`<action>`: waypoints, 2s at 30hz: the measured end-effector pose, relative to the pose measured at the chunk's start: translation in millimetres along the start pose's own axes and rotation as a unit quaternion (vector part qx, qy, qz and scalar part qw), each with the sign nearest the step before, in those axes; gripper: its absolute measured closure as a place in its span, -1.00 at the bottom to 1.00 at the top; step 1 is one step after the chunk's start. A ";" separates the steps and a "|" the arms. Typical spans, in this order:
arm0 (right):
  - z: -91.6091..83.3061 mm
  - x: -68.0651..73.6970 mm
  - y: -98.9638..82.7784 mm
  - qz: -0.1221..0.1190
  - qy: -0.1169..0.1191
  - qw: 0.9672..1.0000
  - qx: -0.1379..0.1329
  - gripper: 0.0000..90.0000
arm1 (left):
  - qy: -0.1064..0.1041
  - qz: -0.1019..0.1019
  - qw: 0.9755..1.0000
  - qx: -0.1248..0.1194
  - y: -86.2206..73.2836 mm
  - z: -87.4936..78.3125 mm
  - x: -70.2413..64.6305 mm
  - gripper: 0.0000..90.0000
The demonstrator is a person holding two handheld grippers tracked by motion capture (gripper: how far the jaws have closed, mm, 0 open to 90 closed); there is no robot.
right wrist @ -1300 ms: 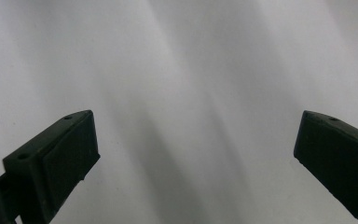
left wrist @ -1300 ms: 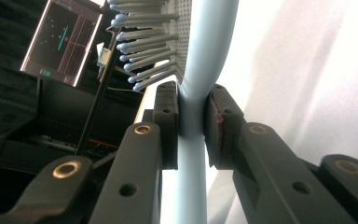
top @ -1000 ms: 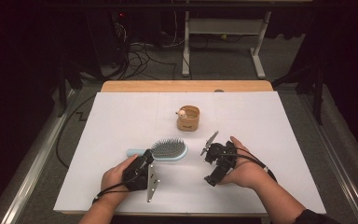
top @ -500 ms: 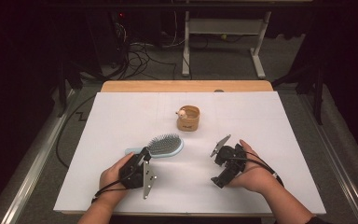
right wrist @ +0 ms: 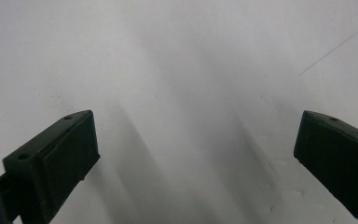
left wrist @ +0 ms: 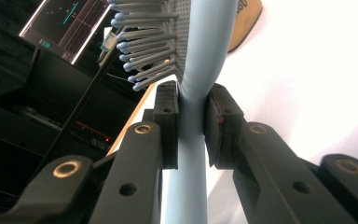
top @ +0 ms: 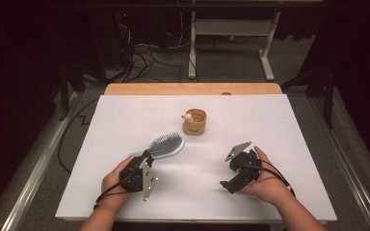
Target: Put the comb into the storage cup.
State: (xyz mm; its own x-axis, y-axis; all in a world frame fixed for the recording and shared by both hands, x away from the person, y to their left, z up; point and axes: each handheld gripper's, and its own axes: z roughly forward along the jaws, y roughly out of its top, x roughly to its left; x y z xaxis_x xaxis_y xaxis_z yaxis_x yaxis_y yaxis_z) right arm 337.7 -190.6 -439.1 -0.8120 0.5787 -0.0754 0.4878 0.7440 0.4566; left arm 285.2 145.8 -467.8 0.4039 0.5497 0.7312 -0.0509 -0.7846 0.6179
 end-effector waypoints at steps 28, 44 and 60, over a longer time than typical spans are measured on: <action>11.8 -4.0 -34.4 0.096 -0.017 0.978 -0.182 -0.99 | -0.036 -0.152 0.987 -0.019 -11.1 -1.8 26.0 0.71; 8.0 2.6 -44.2 0.109 -0.030 0.961 -0.252 -0.99 | -0.075 -0.236 0.968 -0.035 -16.9 -2.4 35.8 0.72; 6.8 6.1 -45.0 0.116 -0.030 0.953 -0.277 -0.99 | -0.125 -0.303 0.943 -0.059 -16.8 -2.7 38.1 0.72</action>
State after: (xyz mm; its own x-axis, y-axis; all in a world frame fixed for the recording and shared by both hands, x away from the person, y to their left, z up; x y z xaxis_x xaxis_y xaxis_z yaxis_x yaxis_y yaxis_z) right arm 313.0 -218.3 -466.2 -0.6748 0.7368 0.0418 0.3950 0.3128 0.8638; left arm 299.0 180.7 -449.6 0.5935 0.7905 0.1510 0.1634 -0.3021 0.9392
